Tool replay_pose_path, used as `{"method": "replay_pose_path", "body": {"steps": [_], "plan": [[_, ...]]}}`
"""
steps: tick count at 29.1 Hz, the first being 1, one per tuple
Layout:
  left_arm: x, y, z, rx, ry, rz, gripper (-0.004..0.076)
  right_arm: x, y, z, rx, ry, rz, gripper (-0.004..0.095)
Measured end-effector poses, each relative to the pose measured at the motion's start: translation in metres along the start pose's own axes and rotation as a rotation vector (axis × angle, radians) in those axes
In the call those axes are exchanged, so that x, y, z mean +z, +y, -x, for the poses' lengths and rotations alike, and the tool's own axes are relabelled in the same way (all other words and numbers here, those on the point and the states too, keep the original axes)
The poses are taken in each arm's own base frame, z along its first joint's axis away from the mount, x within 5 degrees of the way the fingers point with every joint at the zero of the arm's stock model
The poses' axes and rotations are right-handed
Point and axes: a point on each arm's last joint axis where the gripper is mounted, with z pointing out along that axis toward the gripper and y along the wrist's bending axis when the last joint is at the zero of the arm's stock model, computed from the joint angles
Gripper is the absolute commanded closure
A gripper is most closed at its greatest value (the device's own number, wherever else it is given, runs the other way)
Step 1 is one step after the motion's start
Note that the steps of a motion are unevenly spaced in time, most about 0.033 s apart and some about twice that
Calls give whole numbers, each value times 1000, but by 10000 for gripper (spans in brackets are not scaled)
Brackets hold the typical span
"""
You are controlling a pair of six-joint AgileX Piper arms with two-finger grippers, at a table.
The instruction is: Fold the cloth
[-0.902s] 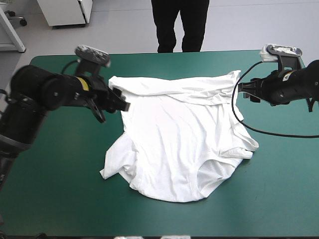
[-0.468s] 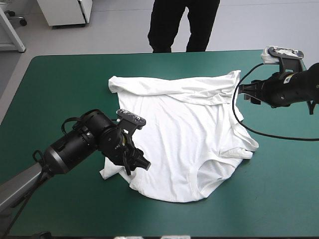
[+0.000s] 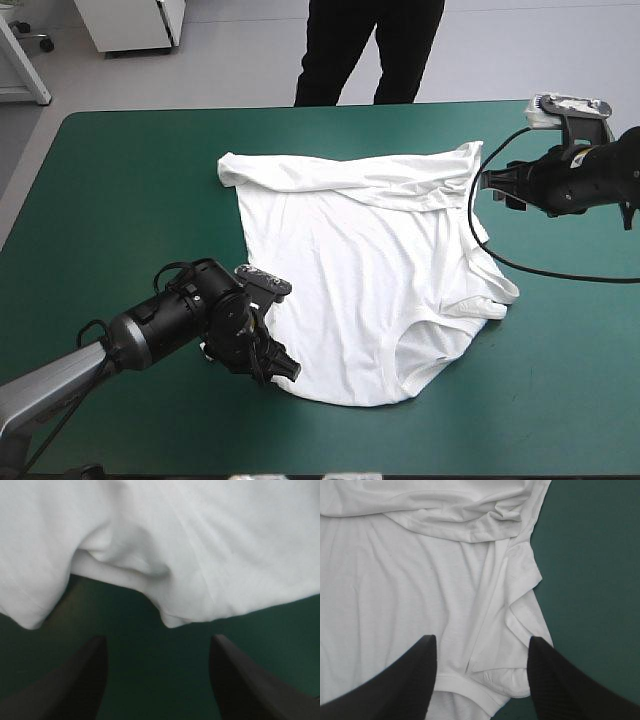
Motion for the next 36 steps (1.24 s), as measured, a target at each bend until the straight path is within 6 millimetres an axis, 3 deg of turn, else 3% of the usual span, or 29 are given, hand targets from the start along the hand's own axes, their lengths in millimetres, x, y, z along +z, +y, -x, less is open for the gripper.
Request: {"method": "replay_pose_path", "body": {"steps": [9,16,19,23,30,36], "plan": [[23,-4,3,-13,-14,-40,297,0,0,0,-1,0,-3,451],[59,-9,16,2,65,-18,304,0,0,0,-1,0,-4,476],[63,-10,18,5,81,-11,381,0,-1,0,-8,0,-12,469],[65,-10,19,15,87,-8,722,8,-5,-5,-24,32,-32,414],[65,-10,20,33,78,-9,733,43,-16,-35,-4,194,-62,324],[65,-10,20,49,78,-10,733,82,-30,-78,19,392,-92,319]]}}
